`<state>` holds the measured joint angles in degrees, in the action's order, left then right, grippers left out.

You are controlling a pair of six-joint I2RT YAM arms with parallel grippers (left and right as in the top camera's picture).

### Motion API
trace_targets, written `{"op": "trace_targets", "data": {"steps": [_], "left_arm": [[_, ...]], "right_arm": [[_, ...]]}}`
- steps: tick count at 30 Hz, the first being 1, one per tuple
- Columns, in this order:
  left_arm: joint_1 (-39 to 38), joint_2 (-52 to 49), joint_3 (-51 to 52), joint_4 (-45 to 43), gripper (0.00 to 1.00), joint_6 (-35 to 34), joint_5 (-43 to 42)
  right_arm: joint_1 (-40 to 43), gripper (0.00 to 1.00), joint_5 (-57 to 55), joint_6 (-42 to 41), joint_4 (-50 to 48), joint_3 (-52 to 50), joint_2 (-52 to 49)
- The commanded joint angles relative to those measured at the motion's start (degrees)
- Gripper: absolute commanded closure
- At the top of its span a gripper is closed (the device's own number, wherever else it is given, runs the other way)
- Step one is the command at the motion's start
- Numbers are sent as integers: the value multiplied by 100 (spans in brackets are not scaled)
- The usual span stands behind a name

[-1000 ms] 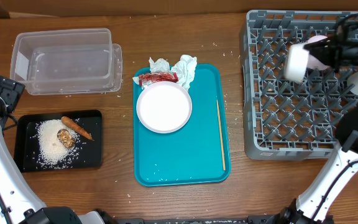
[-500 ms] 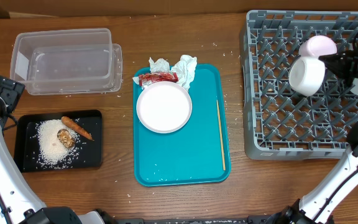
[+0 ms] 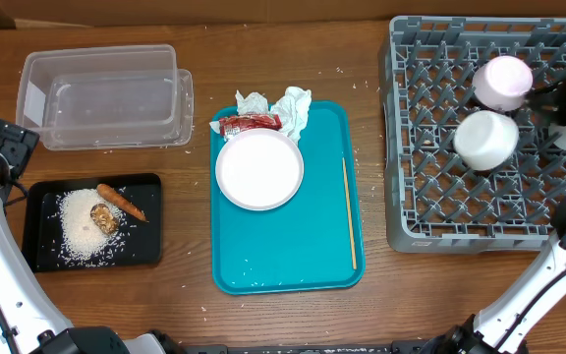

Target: Sort waste into correct bins and load items into the dishwasher

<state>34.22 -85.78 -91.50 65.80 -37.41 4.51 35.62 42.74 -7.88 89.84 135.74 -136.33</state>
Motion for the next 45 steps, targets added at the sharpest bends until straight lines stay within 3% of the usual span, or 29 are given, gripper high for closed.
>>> {"op": "trace_targets", "data": {"steps": [1,7,13,18,24,45], "left_arm": [[-11,-37,2,0,0,-74,-9],[-11,-37,2,2,0,-74,-9],[-11,-37,2,2,0,-74,-7],[-11,-37,2,2,0,-74,-9],[-11,-37,2,2,0,-74,-9],[-11,-37,2,0,0,-74,-7]], "right_arm": [[20,82,-1735,-896,111,798,284],[-144,82,-2472,-903,723,1993,323],[-942,82,-2498,-627,723,1906,461],[-1853,96,-3272,-560,723,1462,461],[-2487,96,-3517,-546,723,944,461],[-2170,96,-4422,-732,726,-52,461]]}}
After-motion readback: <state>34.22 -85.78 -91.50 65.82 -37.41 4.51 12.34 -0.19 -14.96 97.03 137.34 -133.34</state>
